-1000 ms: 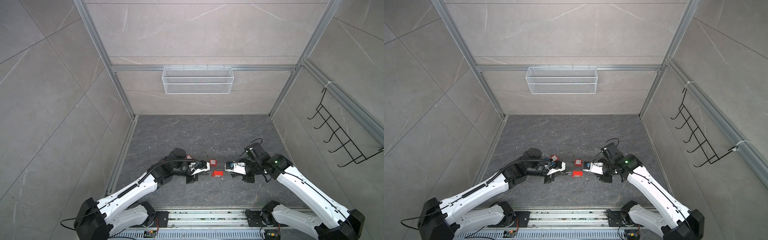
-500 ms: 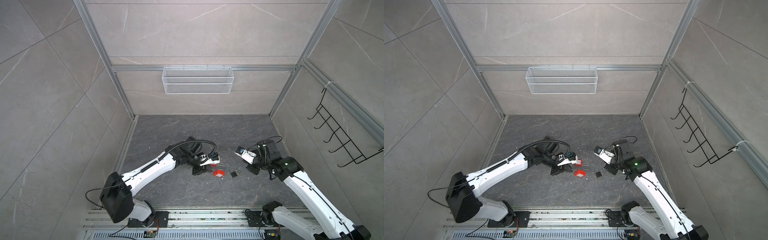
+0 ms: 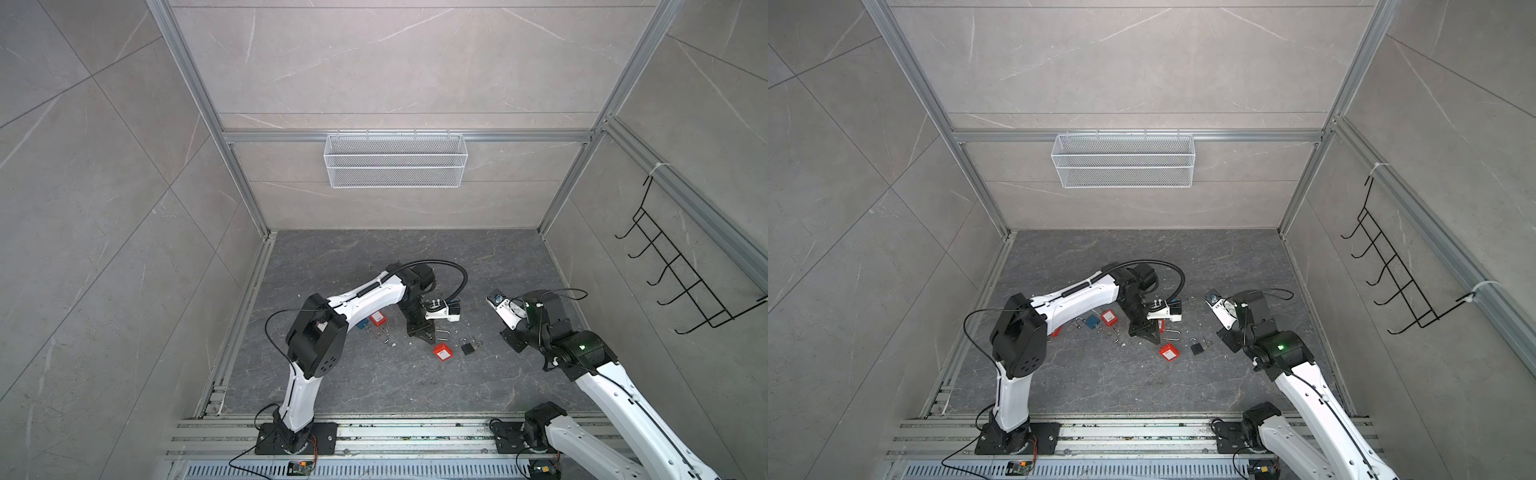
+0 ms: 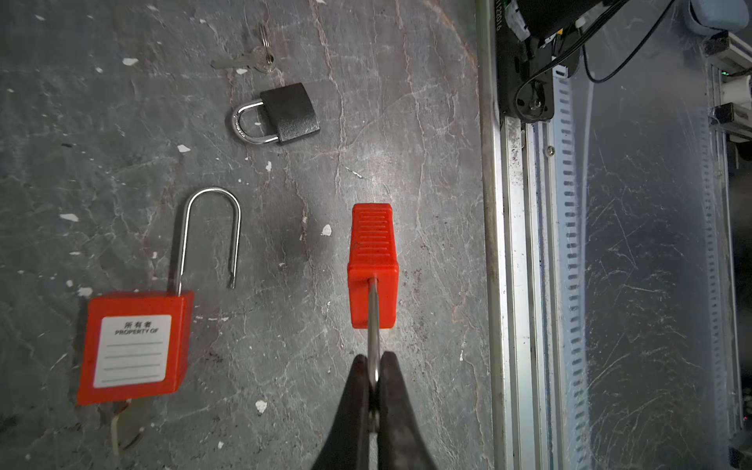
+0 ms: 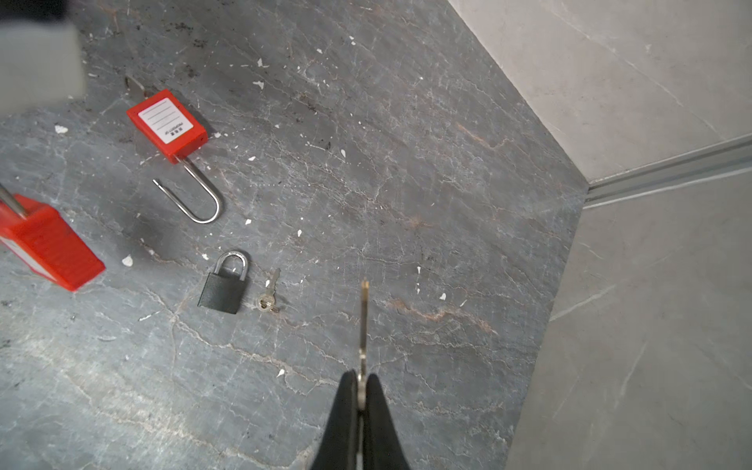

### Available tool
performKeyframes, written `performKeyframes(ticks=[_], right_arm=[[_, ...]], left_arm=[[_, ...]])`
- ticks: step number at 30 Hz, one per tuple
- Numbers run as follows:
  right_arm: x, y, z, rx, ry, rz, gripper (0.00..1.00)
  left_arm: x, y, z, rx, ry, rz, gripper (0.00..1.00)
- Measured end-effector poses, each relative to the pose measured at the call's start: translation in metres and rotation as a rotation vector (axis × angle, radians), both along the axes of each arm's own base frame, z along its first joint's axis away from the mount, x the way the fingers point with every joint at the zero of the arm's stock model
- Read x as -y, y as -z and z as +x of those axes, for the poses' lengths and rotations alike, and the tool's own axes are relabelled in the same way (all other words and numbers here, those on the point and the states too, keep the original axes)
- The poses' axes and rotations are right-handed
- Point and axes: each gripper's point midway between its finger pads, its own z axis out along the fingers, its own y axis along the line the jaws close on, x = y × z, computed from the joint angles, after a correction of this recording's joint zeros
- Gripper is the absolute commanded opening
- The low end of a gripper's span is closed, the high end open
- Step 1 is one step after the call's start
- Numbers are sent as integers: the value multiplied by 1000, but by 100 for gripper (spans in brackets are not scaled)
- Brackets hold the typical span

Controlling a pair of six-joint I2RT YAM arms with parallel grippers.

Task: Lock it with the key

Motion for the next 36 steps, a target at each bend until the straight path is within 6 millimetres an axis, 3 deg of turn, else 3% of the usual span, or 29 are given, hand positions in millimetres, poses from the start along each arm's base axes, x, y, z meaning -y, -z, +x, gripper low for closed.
performKeyframes(ticks=[6, 11, 17, 22, 26, 29, 36], right_arm=[[0, -11, 2, 3, 72, 69, 0], [-9, -30, 6, 1, 101, 161, 0], [-14, -21, 4, -71, 164, 238, 0], [-15, -14, -3, -127, 223, 288, 2], [-15, -23, -3, -128, 269, 336, 3], [-17, -31, -3, -123, 292, 376, 3], [-20, -34, -8, -159, 368, 467, 4]], left_arm=[[2, 30, -5, -67, 33, 73, 0], [10, 30, -2, -83, 64, 78, 0], [19, 33, 0, -83, 94, 80, 0], [22, 35, 1, -72, 104, 86, 10], [21, 52, 5, -67, 107, 116, 18], [23, 63, 10, -48, 104, 126, 19], [36, 66, 27, 33, 84, 80, 26]])
